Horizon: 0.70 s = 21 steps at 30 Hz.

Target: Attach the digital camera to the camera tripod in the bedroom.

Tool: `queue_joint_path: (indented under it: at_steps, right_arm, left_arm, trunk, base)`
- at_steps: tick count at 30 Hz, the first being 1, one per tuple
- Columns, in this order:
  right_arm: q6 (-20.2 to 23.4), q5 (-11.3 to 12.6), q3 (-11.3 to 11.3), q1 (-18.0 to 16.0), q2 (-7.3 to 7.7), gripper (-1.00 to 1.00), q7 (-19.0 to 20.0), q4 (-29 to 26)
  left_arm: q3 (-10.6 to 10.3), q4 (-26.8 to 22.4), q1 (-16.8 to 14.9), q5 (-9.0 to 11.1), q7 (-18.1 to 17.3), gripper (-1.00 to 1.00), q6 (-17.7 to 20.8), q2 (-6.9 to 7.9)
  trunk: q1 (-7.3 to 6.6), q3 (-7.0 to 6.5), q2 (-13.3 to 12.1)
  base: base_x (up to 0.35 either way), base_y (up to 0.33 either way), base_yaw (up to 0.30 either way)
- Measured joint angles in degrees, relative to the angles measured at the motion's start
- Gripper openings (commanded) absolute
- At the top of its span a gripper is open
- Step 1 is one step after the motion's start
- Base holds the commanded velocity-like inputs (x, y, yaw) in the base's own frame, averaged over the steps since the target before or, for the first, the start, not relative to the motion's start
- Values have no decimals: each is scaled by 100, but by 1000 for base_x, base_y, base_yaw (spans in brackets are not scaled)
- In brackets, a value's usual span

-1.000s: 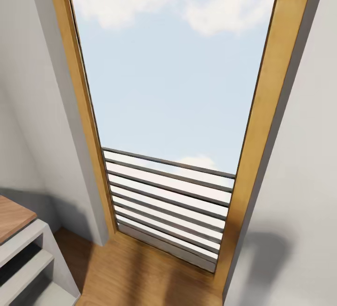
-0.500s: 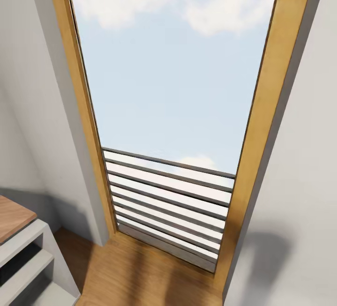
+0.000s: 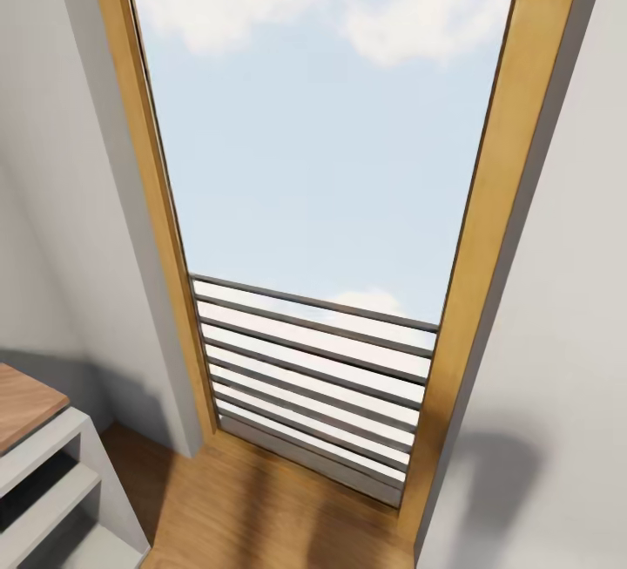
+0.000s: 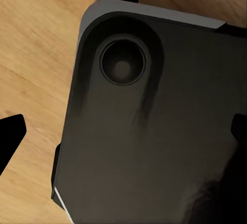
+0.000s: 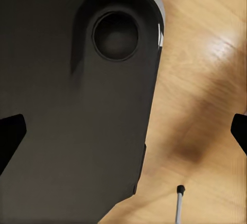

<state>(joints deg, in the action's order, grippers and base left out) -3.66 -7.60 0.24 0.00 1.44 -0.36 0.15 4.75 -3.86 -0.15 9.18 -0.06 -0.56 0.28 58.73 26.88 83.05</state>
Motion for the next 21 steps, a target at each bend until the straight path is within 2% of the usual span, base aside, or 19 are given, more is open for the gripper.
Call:
queue_joint_path:
  at_steps: [9,16,21]
  right_arm:
    - [-51,6,-11,0,2,100,-4,8]
    - [-75,7,-12,0,-10,100,-4,8]
    - [-77,10,-15,0,-16,100,-4,8]
  left_arm:
    - [-41,-47,-1,23,-2,100,-15,-12]
    - [-67,-49,-1,-14,-2,100,-16,133]
    - [-69,-40,-1,-18,-2,100,-16,144]
  trunk:
    - [0,-22,0]
    - [0,-44,0]
    - [0,-54,0]
  base:
    - [0,0,217]
    - [0,0,257]
    - [0,0,259]
